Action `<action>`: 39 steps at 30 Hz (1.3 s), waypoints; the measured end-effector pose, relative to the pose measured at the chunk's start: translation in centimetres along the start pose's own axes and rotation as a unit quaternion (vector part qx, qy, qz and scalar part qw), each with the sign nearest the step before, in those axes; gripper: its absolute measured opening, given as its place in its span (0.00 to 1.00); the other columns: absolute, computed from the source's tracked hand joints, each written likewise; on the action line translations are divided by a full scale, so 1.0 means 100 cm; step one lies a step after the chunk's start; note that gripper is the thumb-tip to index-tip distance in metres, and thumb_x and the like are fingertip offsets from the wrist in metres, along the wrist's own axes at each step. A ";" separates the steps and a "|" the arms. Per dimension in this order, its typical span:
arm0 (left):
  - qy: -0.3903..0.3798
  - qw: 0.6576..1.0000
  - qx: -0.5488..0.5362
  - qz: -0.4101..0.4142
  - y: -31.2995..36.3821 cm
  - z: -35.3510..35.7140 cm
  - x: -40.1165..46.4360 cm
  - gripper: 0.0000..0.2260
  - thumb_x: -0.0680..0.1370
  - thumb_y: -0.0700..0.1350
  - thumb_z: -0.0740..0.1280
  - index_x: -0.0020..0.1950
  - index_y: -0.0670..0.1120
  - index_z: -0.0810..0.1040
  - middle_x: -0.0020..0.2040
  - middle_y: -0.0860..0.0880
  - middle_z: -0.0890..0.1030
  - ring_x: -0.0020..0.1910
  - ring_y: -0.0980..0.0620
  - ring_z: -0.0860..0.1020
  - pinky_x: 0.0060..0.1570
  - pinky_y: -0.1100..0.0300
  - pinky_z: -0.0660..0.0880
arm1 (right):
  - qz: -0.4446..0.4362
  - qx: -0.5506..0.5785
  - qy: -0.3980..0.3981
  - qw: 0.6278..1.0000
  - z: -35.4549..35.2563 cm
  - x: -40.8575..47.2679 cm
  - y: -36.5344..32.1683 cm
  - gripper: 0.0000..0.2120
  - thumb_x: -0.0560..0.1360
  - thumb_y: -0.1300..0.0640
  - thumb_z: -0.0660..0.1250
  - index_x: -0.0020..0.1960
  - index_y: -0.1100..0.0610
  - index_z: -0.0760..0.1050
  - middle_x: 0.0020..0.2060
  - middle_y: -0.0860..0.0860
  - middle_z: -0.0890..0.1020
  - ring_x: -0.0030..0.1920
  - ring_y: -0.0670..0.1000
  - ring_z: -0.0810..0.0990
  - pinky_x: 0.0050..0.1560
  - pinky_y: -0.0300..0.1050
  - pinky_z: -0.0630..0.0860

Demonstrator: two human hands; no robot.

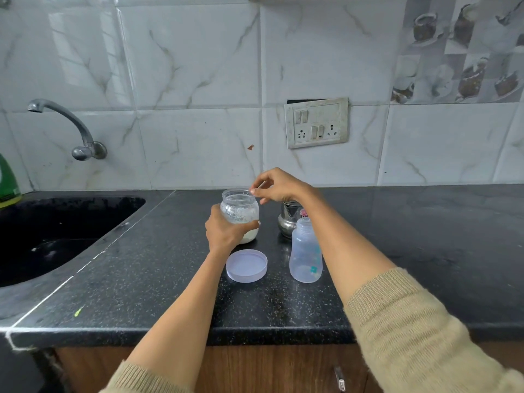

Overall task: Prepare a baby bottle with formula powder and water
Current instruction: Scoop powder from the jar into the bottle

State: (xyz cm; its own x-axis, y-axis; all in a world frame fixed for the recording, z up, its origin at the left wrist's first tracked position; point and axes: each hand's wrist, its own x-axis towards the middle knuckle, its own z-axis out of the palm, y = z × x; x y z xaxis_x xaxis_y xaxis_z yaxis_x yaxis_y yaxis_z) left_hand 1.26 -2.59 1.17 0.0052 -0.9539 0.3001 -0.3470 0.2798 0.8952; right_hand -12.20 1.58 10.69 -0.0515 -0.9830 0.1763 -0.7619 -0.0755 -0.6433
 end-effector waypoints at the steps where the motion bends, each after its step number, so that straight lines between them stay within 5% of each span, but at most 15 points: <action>1: 0.008 1.000 -0.006 0.013 0.002 -0.001 -0.002 0.39 0.58 0.51 0.81 0.64 0.45 0.68 0.59 0.46 0.78 0.59 0.45 0.76 0.54 0.52 0.74 | -0.003 -0.002 0.003 1.000 0.000 -0.002 -0.002 0.09 0.76 0.55 0.67 0.54 0.58 0.78 0.47 0.54 0.82 0.36 0.46 0.81 0.36 0.35 0.70; 8: 0.059 0.991 -0.029 0.117 0.033 -0.008 -0.028 0.38 0.58 0.49 0.80 0.64 0.47 0.68 0.58 0.48 0.79 0.55 0.47 0.77 0.48 0.60 0.70 | -0.030 -0.038 0.052 0.997 -0.020 -0.023 -0.025 0.09 0.74 0.53 0.69 0.51 0.57 0.80 0.35 0.47 0.76 0.34 0.46 0.75 0.38 0.38 0.73; 13: 0.062 0.981 -0.033 0.182 0.047 -0.007 -0.062 0.36 0.60 0.49 0.80 0.64 0.48 0.68 0.53 0.52 0.78 0.47 0.52 0.75 0.45 0.61 0.69 | -0.027 -0.172 0.078 0.982 -0.024 -0.054 -0.046 0.09 0.70 0.54 0.73 0.50 0.54 0.83 0.54 0.52 0.74 0.55 0.53 0.77 0.53 0.45 0.75; 21: 0.104 0.965 -0.018 0.238 0.052 -0.001 -0.091 0.42 0.62 0.54 0.79 0.70 0.43 0.65 0.65 0.46 0.75 0.64 0.47 0.74 0.61 0.49 0.72 | 0.047 -0.288 0.146 0.945 -0.012 -0.085 -0.040 0.11 0.71 0.56 0.70 0.53 0.56 0.80 0.63 0.53 0.61 0.61 0.56 0.64 0.55 0.50 0.72; 24: 0.116 0.960 -0.012 0.255 0.056 -0.001 -0.098 0.43 0.62 0.51 0.79 0.71 0.41 0.64 0.68 0.44 0.73 0.67 0.46 0.71 0.63 0.53 0.68 | 0.097 -0.283 0.132 0.945 -0.008 -0.089 -0.035 0.12 0.72 0.58 0.67 0.55 0.55 0.79 0.65 0.53 0.59 0.63 0.57 0.61 0.54 0.50 0.66; 28: 0.119 0.954 0.006 0.274 0.053 0.001 -0.101 0.41 0.64 0.48 0.79 0.72 0.41 0.64 0.69 0.45 0.71 0.70 0.46 0.68 0.66 0.54 0.67 | 0.159 -0.279 0.118 0.940 -0.009 -0.091 -0.035 0.07 0.71 0.63 0.64 0.49 0.59 0.72 0.65 0.53 0.58 0.63 0.57 0.60 0.50 0.48 0.65; 33: 0.123 0.952 0.015 0.280 0.046 0.003 -0.099 0.41 0.64 0.49 0.78 0.72 0.42 0.64 0.70 0.45 0.71 0.71 0.47 0.67 0.67 0.52 0.67 | 0.175 -0.293 0.115 0.933 -0.006 -0.085 -0.028 0.06 0.71 0.64 0.62 0.46 0.57 0.67 0.66 0.53 0.59 0.65 0.57 0.60 0.60 0.49 0.62; 39: 0.143 0.940 0.031 0.307 0.041 0.006 -0.096 0.40 0.64 0.47 0.79 0.71 0.41 0.65 0.69 0.43 0.71 0.70 0.44 0.67 0.68 0.53 0.65 | 0.184 -0.280 0.104 0.937 0.001 -0.074 -0.020 0.15 0.72 0.63 0.61 0.57 0.54 0.75 0.66 0.53 0.57 0.64 0.56 0.60 0.63 0.51 0.60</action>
State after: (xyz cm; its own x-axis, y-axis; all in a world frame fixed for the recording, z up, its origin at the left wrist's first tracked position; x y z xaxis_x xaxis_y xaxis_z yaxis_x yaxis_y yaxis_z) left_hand -0.76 7.59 1.74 0.0349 -0.5438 0.8385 -0.4206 0.7531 0.5059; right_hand -10.27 8.99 10.58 -0.4575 -0.8671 0.1972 -0.8838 0.4189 -0.2085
